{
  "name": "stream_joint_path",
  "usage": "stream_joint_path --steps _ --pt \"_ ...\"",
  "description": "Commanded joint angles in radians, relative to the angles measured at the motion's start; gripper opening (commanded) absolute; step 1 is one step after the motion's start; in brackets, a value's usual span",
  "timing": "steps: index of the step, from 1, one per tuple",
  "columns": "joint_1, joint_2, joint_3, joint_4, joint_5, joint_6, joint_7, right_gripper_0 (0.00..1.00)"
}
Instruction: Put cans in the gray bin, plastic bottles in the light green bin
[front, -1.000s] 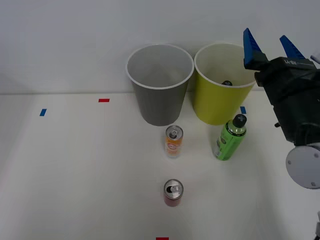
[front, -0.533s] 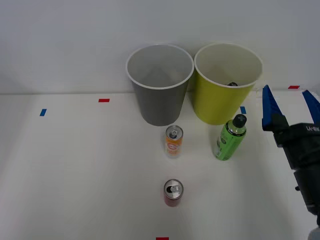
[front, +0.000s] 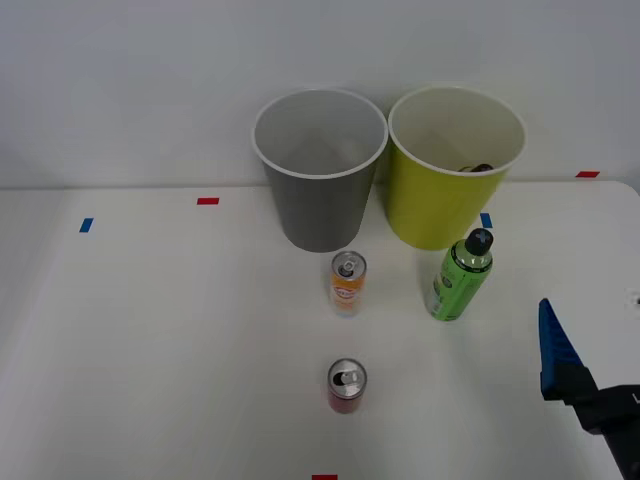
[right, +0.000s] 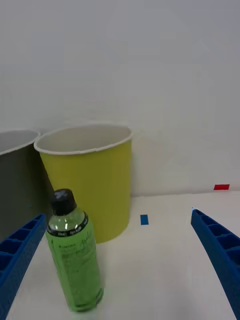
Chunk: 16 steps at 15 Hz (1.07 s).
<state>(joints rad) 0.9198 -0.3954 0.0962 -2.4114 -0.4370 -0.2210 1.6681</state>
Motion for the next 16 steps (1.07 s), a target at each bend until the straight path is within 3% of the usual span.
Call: stream_joint_path --steps 1,6,8,11,16 --pt "0.116 0.000 0.000 0.014 0.076 0.000 -0.001 1.00" --pt "0.134 -0.040 -0.003 0.242 0.096 -0.228 -0.064 1.00" --pt "0.145 -0.068 -0.009 0.284 0.136 -0.293 -0.203 1.00" --pt "0.148 -0.057 -0.046 0.411 0.323 -0.446 -0.539 1.00" --pt "0.151 0.046 -0.050 0.523 0.506 -0.601 -0.720 1.00"
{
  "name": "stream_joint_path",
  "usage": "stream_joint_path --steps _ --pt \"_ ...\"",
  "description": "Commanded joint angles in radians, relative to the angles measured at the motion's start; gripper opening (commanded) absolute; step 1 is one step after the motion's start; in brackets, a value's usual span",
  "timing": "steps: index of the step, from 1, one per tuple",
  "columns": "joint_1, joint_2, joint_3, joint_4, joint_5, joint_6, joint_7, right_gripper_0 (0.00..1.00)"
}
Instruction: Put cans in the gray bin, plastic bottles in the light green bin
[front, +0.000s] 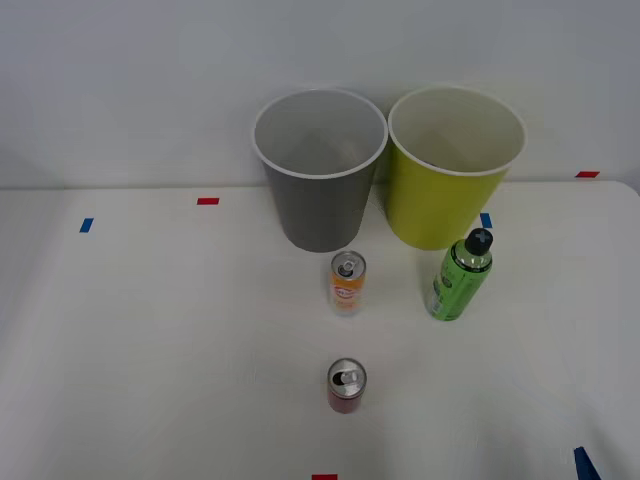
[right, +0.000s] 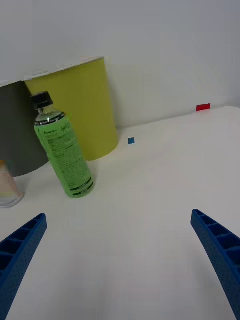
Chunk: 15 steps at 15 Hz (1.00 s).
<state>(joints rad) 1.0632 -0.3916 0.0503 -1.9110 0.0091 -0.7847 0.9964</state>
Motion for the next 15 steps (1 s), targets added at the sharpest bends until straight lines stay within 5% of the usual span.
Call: stream_joint_path --steps 1,9,15 --pt "0.024 0.057 -0.004 0.021 0.071 -0.056 -0.058 1.00" --pt "0.070 0.168 -0.089 0.021 0.377 -0.140 -0.291 1.00" --pt "0.074 0.188 -0.082 0.023 0.417 -0.179 -0.279 1.00"
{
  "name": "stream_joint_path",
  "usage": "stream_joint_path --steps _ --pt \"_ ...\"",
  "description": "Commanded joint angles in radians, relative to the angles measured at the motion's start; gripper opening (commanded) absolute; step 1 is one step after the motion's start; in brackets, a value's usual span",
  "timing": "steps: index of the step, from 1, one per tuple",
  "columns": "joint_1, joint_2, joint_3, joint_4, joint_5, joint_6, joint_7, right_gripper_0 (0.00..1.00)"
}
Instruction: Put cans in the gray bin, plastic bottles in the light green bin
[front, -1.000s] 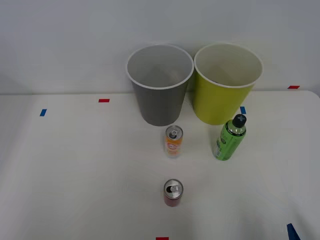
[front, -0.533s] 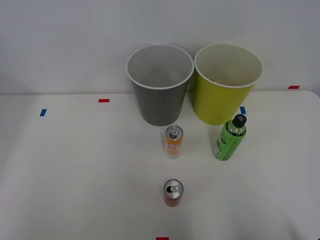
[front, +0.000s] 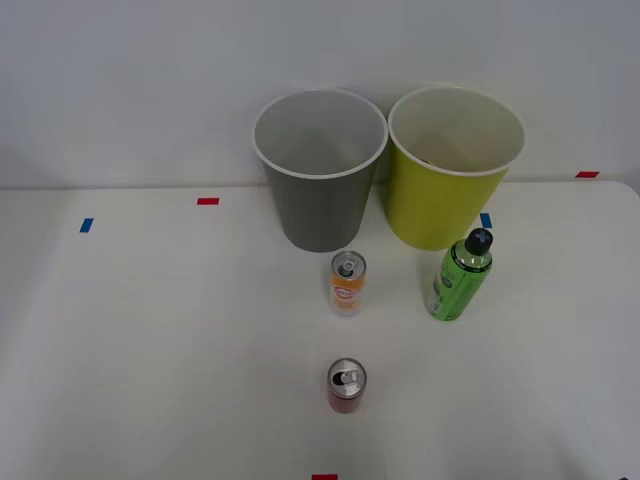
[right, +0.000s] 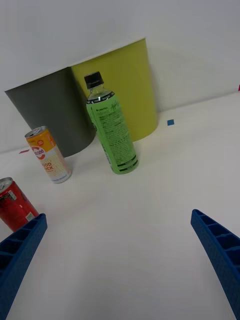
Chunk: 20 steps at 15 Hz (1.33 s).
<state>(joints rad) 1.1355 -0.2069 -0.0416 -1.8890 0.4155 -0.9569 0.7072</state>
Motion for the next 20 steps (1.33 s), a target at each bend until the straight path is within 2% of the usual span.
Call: stream_joint_path --steps 1,3,6,10,16,20 --pt "0.001 0.011 0.009 0.001 0.039 -0.008 0.023 1.00" --pt "0.003 0.031 0.025 0.001 0.069 -0.008 0.058 1.00" --pt "0.023 0.066 0.077 0.002 0.051 -0.005 0.172 1.00" --pt "0.061 0.116 0.108 0.001 0.051 0.000 0.291 1.00" --pt "0.063 0.095 0.055 -0.002 0.069 0.001 0.313 1.00" --pt "0.061 0.072 0.049 -0.002 0.059 0.000 0.321 1.00"
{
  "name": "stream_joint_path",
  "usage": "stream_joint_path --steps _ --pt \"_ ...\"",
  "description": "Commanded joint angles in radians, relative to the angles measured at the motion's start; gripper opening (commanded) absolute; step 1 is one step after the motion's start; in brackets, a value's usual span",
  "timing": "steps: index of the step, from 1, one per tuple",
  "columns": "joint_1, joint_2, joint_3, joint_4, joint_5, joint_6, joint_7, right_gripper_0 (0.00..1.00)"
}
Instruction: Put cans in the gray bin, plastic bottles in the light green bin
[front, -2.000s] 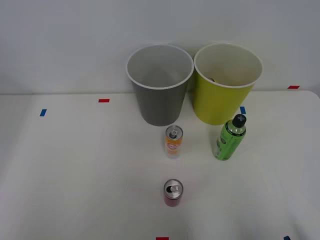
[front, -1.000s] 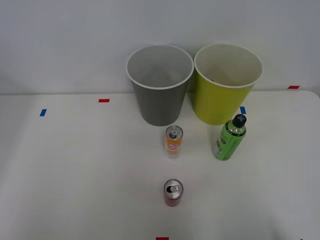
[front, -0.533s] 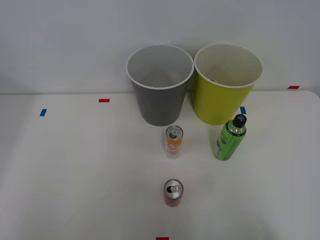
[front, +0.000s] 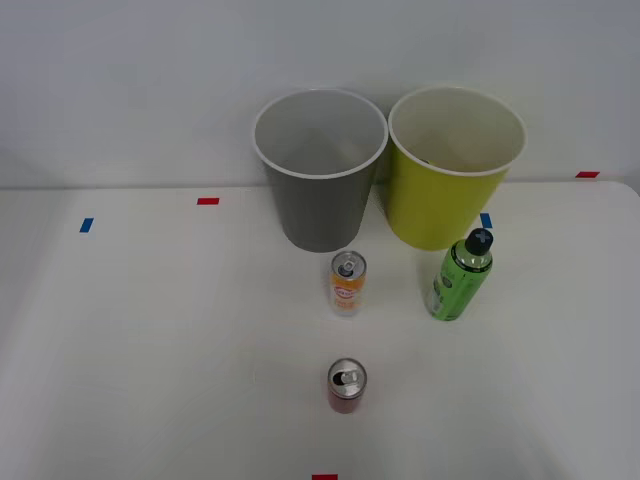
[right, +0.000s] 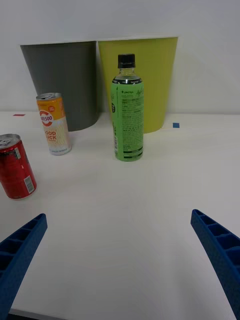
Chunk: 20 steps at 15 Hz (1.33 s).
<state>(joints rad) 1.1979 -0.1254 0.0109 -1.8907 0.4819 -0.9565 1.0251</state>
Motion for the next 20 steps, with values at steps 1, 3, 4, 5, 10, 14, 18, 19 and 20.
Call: stream_joint_path --steps 1,3,4,5,10,14,18,19,20 --pt "-0.001 -0.014 -0.003 -0.002 -0.008 -0.001 0.004 1.00" --pt "-0.001 -0.023 -0.006 -0.008 -0.011 -0.001 0.010 1.00" --pt "-0.001 -0.023 -0.008 -0.011 -0.011 -0.002 0.012 1.00" --pt "-0.001 -0.030 -0.011 -0.015 -0.016 -0.002 0.020 1.00" --pt "-0.003 -0.037 -0.011 -0.015 -0.036 -0.002 0.030 1.00" --pt "-0.003 -0.037 -0.011 -0.015 -0.036 -0.002 0.030 1.00" --pt "-0.003 -0.037 -0.011 -0.015 -0.036 -0.002 0.030 1.00" --pt "-0.003 -0.037 -0.011 -0.015 -0.036 -0.002 0.030 1.00" --pt "-0.003 -0.037 -0.011 -0.015 -0.036 -0.002 0.030 1.00"
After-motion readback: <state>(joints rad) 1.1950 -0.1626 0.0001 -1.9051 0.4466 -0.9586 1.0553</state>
